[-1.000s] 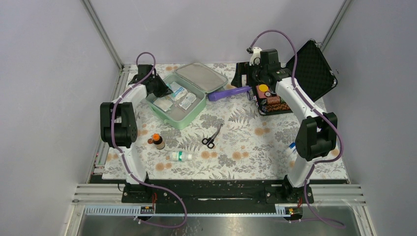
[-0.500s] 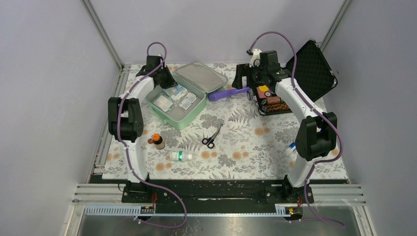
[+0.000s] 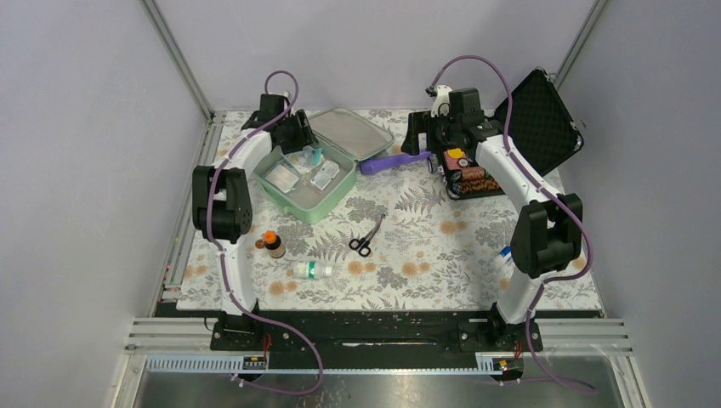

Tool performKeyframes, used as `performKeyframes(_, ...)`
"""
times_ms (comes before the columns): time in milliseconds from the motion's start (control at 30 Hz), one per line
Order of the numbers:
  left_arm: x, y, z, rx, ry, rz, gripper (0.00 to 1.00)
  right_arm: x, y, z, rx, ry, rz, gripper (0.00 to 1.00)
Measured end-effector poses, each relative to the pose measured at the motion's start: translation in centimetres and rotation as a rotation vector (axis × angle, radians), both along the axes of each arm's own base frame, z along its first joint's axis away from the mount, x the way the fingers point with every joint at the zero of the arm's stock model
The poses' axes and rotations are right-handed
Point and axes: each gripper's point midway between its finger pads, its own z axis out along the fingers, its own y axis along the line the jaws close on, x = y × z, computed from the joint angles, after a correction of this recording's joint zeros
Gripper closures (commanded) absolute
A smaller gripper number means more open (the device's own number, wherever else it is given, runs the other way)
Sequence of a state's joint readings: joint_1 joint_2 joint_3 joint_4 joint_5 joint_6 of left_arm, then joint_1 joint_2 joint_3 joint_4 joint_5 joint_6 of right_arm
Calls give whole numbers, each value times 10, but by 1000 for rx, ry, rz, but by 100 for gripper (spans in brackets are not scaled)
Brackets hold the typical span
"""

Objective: Organize the medicine kit

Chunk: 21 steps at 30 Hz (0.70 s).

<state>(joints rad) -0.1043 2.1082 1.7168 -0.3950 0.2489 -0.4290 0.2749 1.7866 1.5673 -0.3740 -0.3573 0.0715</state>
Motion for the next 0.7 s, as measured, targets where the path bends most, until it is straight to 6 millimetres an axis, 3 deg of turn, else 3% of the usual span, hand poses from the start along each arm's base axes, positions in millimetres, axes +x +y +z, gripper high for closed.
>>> performKeyframes(133, 0, 13, 21, 26, -49, -8, 49, 0, 0, 0, -1, 1, 0, 1)
performKeyframes(233, -9, 24, 38, 68, -83, -37, 58, 0, 0, 0, -1, 1, 0, 1)
performKeyframes(367, -28, 35, 46, 136, -70, -89, 87, 0, 0, -1, -1, 1, 1, 1)
performKeyframes(400, -33, 36, 45, 148, -59, -102, 98, 0, 0, -1, -1, 1, 1, 1)
performKeyframes(433, -39, 37, 41, 165, -43, -118, 100, 0, 0, -1, -1, 1, 1, 1)
performKeyframes(567, -60, 42, 17, 213, 46, -163, 100, 0, 0, -1, 0, 1, 2, 1)
performKeyframes(700, -66, 47, 0, 253, 95, -181, 100, 0, 0, 0, 0, 1, 2, 1)
